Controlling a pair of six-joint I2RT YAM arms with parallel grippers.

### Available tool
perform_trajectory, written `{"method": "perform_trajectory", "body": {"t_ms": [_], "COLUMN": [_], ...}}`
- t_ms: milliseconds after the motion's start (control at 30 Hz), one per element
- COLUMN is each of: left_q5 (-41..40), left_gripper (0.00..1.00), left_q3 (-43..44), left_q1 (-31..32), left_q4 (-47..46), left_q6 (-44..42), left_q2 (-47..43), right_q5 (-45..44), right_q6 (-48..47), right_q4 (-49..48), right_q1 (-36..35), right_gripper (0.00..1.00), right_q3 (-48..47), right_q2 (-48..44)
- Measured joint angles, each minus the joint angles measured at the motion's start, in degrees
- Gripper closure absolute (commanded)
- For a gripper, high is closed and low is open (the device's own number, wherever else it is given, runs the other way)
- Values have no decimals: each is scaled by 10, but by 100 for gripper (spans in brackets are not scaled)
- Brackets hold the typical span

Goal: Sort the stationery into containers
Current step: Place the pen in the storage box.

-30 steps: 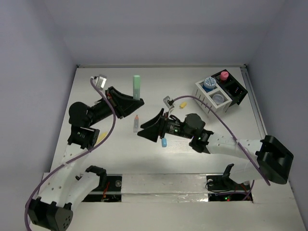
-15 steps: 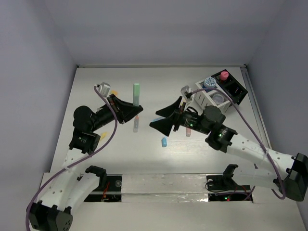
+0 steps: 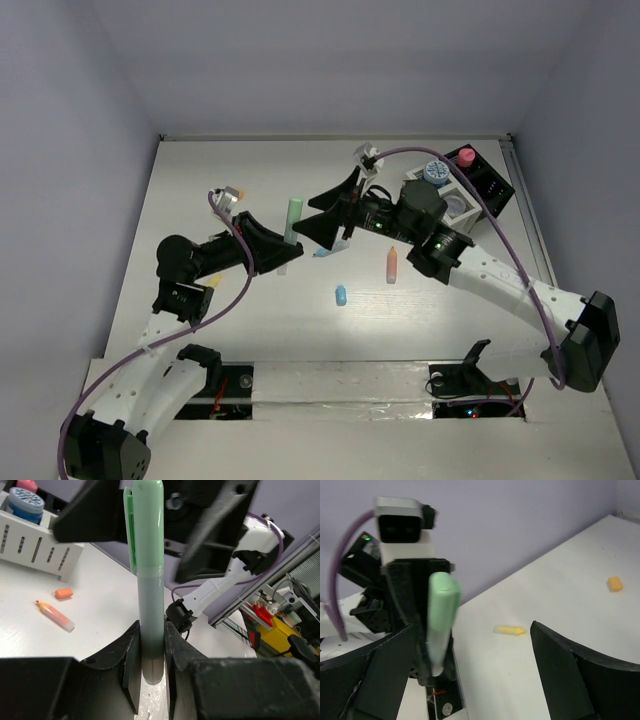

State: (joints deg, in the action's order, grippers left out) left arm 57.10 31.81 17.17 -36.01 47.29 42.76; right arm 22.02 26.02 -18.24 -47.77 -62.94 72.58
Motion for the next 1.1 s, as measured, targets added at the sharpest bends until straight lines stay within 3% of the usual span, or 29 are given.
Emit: {"method": "perform_trajectory", "body": {"t_ms": [333, 500, 700, 767, 800, 900, 1033, 1100], "left_q5": [20, 23, 24, 22, 20, 5, -23, -46], "left_gripper": [100, 100, 100, 88, 65, 21, 1, 1], "left_q3": [-11, -11, -12, -12, -12, 0, 27, 45], "left_q1": [4, 4, 4, 4, 4, 4, 4, 4], "left_q4": [-26, -25, -23, -18, -12, 42, 150, 212], "left_q6": [17, 17, 5, -6, -14, -47, -110, -148], "left_q2": [2, 2, 11, 10, 10, 9, 3, -7], "right_q5": [70, 91, 113, 111, 109, 88, 49, 28], "right_q6": [37, 54, 85, 94, 94, 85, 79, 81], "right_q4": [-18, -35, -49, -49, -47, -40, -25, -17], "right_q1": [4, 4, 3, 3, 4, 4, 32, 66], "right_gripper": [27, 46, 93, 100, 100, 100, 100, 100], "right_q3": [-13, -30, -33, -33, -33, -32, -32, -28], "right_q2": [47, 67, 76, 76, 76, 76, 69, 59]}}
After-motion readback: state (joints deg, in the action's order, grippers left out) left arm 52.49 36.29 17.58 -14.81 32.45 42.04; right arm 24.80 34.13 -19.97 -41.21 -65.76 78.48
